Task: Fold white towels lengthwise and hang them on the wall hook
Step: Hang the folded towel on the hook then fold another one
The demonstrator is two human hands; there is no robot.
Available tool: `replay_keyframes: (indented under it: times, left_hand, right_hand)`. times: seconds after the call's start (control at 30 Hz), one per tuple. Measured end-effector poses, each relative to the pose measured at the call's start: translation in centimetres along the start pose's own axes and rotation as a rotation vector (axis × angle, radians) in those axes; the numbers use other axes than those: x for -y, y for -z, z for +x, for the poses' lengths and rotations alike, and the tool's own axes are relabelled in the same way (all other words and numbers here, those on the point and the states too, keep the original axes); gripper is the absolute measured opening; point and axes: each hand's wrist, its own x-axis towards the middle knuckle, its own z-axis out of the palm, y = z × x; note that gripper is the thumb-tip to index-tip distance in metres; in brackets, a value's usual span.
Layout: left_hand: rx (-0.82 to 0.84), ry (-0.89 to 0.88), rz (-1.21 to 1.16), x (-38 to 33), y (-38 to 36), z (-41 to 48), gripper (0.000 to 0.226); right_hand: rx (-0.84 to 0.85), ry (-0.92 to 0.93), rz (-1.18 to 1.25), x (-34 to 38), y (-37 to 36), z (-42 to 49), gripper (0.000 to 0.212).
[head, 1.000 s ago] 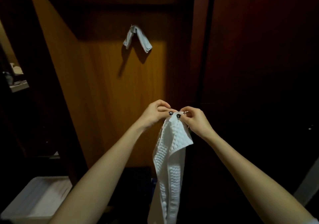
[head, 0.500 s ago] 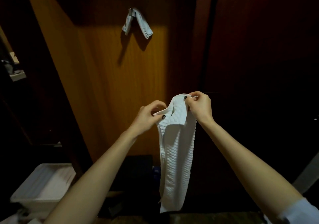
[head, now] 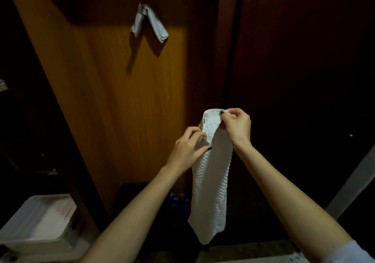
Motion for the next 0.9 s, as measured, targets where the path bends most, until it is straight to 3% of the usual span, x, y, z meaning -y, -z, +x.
replay_keyframes:
  times: [0.2,0.33,0.53,0.73,0.9]
  left_hand:
    - [-0.138,0.184,0.05,-1.7,-1.7,0.3,0.041]
    - [-0.253,0.16,-0.042,-3.1,-1.8,1.3,0.039]
    - [-0.392,0.088,-0.255,-3.1,-0.9,2.3,0.012]
    - [-0.465,0.268,-0.535,-4.0,-0.6,2.6,0.015]
    - [-0.428,0.407,-0.713,-3.0,0.2,3.5,0.022]
  right_hand:
    - [-0.087,0.053,0.022,0.9,0.9,-0.3,0.011]
    - [-0.12,0.083,0.018,1.0,1.0,-0.9,0.012]
    - [-0.153,0.127,0.051,0.8,1.5,-1.2,0.01]
    - [-0.105,0.13,0.08,0.3,1.9,-1.5,0.013]
    - [0.099,0.169,-0.051,-0.7,2.9,-1.7,0.014]
